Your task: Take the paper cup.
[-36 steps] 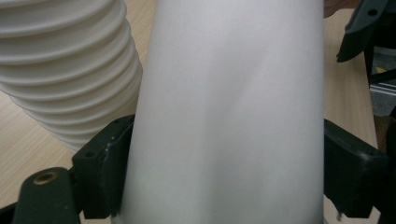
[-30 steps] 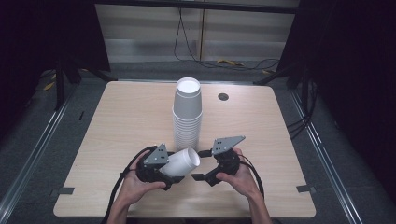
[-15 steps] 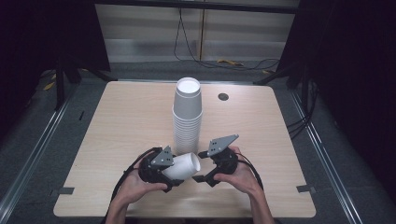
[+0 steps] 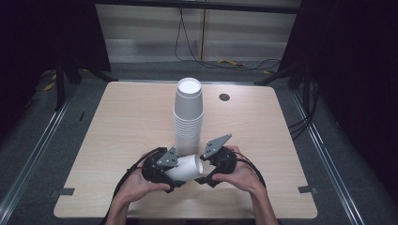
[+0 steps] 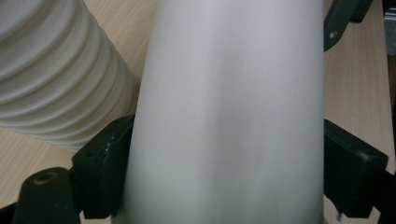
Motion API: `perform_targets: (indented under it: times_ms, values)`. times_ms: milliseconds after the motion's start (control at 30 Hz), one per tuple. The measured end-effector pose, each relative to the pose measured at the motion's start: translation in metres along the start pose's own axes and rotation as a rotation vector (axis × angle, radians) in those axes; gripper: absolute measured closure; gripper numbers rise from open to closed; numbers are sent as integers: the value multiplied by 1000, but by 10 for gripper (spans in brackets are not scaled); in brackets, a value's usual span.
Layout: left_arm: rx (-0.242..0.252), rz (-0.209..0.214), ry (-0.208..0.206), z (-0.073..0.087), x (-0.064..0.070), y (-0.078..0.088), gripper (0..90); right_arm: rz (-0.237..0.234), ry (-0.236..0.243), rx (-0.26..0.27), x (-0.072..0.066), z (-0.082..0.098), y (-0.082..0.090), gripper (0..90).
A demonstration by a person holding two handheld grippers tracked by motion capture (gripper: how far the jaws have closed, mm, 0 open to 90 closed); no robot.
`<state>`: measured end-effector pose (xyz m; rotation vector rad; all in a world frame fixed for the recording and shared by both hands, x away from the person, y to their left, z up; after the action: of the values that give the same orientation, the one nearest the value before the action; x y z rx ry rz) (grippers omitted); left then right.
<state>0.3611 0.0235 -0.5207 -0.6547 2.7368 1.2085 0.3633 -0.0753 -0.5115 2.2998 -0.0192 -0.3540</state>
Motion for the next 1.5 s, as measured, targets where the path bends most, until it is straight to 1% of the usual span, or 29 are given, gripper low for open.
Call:
perform_targets:
  times_ms: [33, 100, 167, 233, 300, 400, 433, 500, 533, 567, 600, 633, 700, 733, 833, 867, 933, 1000, 1067, 1100, 1133, 1167, 1200, 1267, 1333, 1367, 1400, 1467, 1500]
  values:
    - [1, 0, -3, 0, 0, -1, 153, -2, -1, -1, 0, 0, 0, 162]
    - [-21, -2, -5, 2, 2, -3, 153, -7, -6, -13, 0, 2, -1, 162]
    - [-41, 2, -17, 4, 3, -5, 153, -4, -5, -27, 0, 3, -1, 162]
    - [-37, 13, -21, 3, 6, -6, 153, -12, 16, -53, -1, 4, -2, 183]
    - [-65, 13, -55, 6, 6, -7, 153, -17, 20, -63, -3, 5, -2, 201]
    - [-64, 14, -53, 4, 7, -7, 153, -24, 31, -75, -4, 4, -3, 204]
    - [-73, 13, -67, 4, 7, -6, 153, -27, 33, -78, -5, 4, -3, 203]
    - [-62, 14, -70, 1, 8, -7, 153, -29, 31, -72, -5, 2, -3, 201]
    - [-63, 17, -67, 0, 9, -7, 153, -34, 39, -71, -5, 2, -4, 200]
    - [-60, 17, -78, -1, 9, -7, 153, -39, 34, -69, -6, 2, -4, 200]
    - [-72, 18, -87, 0, 10, -7, 153, -40, 42, -70, -5, 2, -4, 202]
    - [-58, 20, -74, -2, 11, -9, 153, -45, 42, -73, -6, 2, -5, 206]
    - [-66, 22, -87, -1, 13, -11, 153, -59, 37, -72, -8, 2, -5, 221]
    - [-68, 31, -86, -1, 14, -11, 153, -62, 46, -75, -8, 1, -6, 221]
    - [-77, 43, -106, -1, 16, -11, 153, -73, 52, -88, -10, 2, -8, 220]
    - [-71, 45, -106, -2, 16, -12, 153, -80, 54, -89, -10, 2, -9, 218]
    - [-74, 49, -107, -2, 17, -12, 153, -92, 53, -84, -11, 2, -9, 217]
    - [-70, 52, -104, -2, 18, -12, 153, -97, 60, -78, -11, 1, -10, 214]
    - [-69, 55, -100, -2, 19, -12, 153, -101, 51, -80, -12, 1, -10, 214]
    - [-67, 52, -99, -3, 19, -12, 153, -107, 56, -71, -12, -1, -11, 214]
    - [-67, 58, -110, -3, 18, -12, 153, -108, 54, -68, -12, -1, -11, 212]
    - [-72, 61, -108, -3, 19, -11, 153, -112, 57, -67, -12, -2, -12, 210]
    - [-65, 60, -98, -4, 20, -12, 153, -115, 59, -67, -13, -3, -12, 209]
    - [-65, 60, -102, -4, 20, -11, 153, -119, 55, -64, -13, -5, -13, 208]
    - [-61, 55, -102, -4, 20, -11, 154, -118, 64, -63, -13, -6, -13, 208]
    - [-58, 54, -105, -5, 20, -11, 154, -119, 55, -64, -14, -7, -13, 208]
    - [-44, 50, -109, -6, 19, -11, 154, -118, 64, -60, -13, -8, -13, 205]
    - [-53, 59, -103, -5, 19, -11, 154, -117, 62, -64, -14, -8, -14, 206]
    - [-48, 53, -105, -6, 19, -11, 154, -113, 70, -65, -14, -8, -14, 205]
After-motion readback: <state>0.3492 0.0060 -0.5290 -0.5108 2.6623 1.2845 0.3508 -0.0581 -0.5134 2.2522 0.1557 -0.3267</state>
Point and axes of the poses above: each handheld gripper's, and its own axes: y roughly backward along the jaws, z roughly out of its underside, x roughly to its right, the point moved 10 cm from there along -y, roughly forward along the jaws, and after that the axes turned 14 degrees about -z, right-handed, at the moved point
